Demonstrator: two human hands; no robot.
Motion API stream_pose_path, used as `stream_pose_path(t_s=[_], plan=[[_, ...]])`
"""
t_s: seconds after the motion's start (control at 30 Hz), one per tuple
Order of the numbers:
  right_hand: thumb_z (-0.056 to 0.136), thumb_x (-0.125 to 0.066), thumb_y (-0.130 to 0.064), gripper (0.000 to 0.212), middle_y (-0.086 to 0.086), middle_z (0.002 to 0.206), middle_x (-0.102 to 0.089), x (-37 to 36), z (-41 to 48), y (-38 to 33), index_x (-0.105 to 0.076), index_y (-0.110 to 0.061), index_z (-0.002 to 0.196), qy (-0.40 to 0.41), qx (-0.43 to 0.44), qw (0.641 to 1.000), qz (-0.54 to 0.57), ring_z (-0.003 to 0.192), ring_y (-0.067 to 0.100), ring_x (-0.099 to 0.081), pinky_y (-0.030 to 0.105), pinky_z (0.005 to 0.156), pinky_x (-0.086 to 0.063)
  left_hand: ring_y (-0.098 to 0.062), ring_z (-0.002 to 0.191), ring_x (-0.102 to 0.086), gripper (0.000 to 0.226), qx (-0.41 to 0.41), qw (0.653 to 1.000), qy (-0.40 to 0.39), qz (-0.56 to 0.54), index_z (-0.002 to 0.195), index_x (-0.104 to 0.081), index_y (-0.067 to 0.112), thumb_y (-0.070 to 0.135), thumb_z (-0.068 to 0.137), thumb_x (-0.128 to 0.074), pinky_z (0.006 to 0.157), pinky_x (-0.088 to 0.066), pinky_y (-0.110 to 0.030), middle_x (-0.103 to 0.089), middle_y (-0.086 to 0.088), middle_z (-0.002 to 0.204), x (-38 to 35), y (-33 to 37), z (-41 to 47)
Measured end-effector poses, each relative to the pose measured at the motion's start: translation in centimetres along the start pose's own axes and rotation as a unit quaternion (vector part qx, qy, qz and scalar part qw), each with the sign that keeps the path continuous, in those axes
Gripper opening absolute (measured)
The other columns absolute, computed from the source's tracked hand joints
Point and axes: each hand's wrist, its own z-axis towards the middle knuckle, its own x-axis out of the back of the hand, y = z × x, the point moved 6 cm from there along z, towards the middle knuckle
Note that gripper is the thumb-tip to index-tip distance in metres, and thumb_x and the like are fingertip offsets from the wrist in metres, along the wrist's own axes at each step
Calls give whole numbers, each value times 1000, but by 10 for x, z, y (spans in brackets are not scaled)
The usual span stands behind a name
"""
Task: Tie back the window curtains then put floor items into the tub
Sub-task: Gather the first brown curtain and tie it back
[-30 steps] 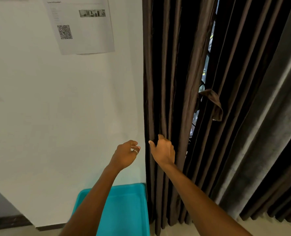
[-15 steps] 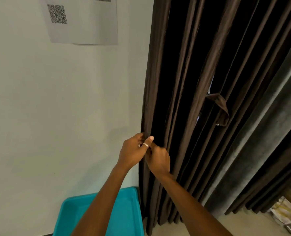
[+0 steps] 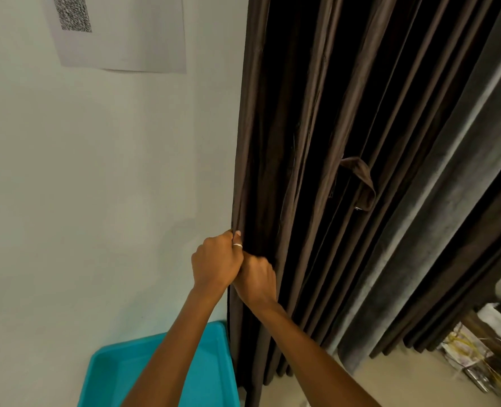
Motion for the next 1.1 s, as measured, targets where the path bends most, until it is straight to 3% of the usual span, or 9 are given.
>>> stream_pose_path(t_s=[0.17, 0.27, 0.33, 0.47, 0.6, 0.77, 0.9, 1.0, 1.1], plan=[[95, -65, -35, 20, -7, 94, -76, 25, -3, 12, -74, -21, 106, -6, 56, 995, 77, 77, 7, -71, 25, 72, -60, -16, 69, -63, 39, 11, 1000, 1, -23, 92, -67, 14, 41, 104, -41, 69, -48, -24, -67, -1, 80, 5, -4, -1], [91, -69, -44, 19, -12, 75, -68, 79, -8, 35, -68, -25, 89, 147, 11, 984, 96, 63, 3, -63, 20, 57, -52, -15, 64, -58, 36, 25, 999, 0, -24, 80, -56, 18, 41, 104, -41, 66, -45, -24, -58, 2, 71, 9, -4, -5], [86, -73, -51, 30, -15, 79, -58, 109, -11, 50, -57, -27, 93, 209, -46, 970, 113, 66, 1, -58, 16, 56, -45, -15, 63, -58, 37, 30, 999, 2, -31, 77, -53, 19, 41, 104, -42, 66, -46, -24, -57, 2, 69, 10, -4, -8], [84, -71, -57, 48, -17, 100, -57, 122, 4, 55, -53, -28, 117, 162, -57, 980, 100, 77, 0, -58, 20, 64, -49, -12, 59, -55, 38, 43, 999, 0, -34, 75, -52, 19, 41, 104, -41, 65, -43, -22, -55, 4, 67, 6, 1, -14], [95, -66, -34, 16, -8, 69, -62, 134, 20, 64, -62, -19, 91, 152, -28, 985, 76, 54, 7, -57, 24, 50, -41, -13, 60, -55, 40, 50, 998, 6, -34, 72, -50, 20, 42, 103, -41, 69, -49, -26, -56, 2, 68, 9, 3, -18], [97, -64, -30, 19, -2, 72, -62, 166, 31, 105, -61, -12, 88, 177, -71, 981, 47, 69, 23, -64, 36, 59, -53, -19, 72, -61, 36, 87, 995, 44, -18, 83, -57, 17, 44, 103, -42, 80, -53, -33, -65, -3, 83, 28, -19, -22], [99, -61, -30, 16, -6, 68, -55, 171, 30, 109, -58, -16, 93, 160, -65, 985, 23, 68, 20, -61, 31, 57, -45, -18, 72, -61, 35, 106, 993, 46, -18, 86, -58, 18, 45, 102, -43, 79, -52, -32, -65, -3, 85, 30, -22, -28], [100, -57, -34, 16, -3, 68, -62, 156, 16, 95, -53, -20, 92, 156, -29, 987, 21, 62, 20, -63, 35, 52, -52, -15, 66, -60, 38, 96, 994, 45, -29, 81, -58, 17, 43, 103, -42, 73, -51, -27, -64, -3, 78, 23, -9, -36], [101, -57, -33, 15, -7, 62, -57, 135, -5, 67, -53, -21, 93, 144, 45, 987, 48, 47, 4, -52, 15, 40, -36, -12, 61, -58, 39, 78, 996, 23, -38, 75, -55, 19, 43, 103, -41, 62, -44, -19, -59, 2, 69, 12, 11, -41]])
